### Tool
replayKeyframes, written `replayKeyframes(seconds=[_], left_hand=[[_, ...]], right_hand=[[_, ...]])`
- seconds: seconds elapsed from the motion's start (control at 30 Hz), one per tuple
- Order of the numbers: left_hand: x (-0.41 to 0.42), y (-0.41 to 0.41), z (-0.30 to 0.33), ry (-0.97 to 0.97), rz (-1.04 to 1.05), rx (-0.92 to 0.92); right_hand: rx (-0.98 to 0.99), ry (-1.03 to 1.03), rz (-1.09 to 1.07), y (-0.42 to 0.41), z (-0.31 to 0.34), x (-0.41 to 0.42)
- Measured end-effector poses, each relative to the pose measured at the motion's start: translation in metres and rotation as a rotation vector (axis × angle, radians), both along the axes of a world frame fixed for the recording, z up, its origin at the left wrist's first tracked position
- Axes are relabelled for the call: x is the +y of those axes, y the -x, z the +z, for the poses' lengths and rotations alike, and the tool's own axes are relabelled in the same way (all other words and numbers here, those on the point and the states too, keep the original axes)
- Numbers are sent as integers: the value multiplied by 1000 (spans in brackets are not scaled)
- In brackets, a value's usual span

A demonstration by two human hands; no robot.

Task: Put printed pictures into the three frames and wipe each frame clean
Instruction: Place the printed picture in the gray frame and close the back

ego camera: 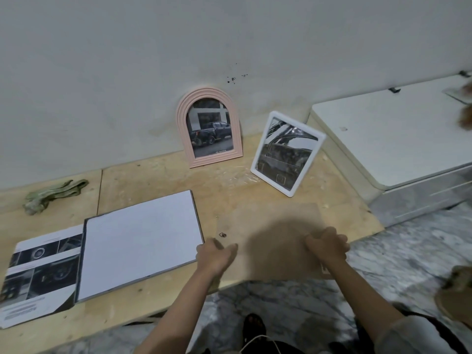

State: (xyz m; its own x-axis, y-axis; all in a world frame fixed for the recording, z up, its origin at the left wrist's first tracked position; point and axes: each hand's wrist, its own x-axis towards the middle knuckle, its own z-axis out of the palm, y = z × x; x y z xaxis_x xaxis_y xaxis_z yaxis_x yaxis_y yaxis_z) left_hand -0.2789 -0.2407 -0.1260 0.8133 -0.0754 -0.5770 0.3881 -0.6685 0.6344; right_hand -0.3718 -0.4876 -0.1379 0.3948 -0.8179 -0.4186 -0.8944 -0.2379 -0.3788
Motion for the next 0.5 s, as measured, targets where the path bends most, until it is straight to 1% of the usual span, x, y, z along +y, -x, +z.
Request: replayKeyframes(seconds=[0.1,0.27,0.5], left_hand=[[6,-1,-1,10,28,-8],[15,-4,2,5,72,-60],[71,-19,12,-59,193,-78]], right_hand=[[36,42,-30,2,1,3],[-115,11,-80,-10,9,17],[-270,-54,185,-48,24,72]])
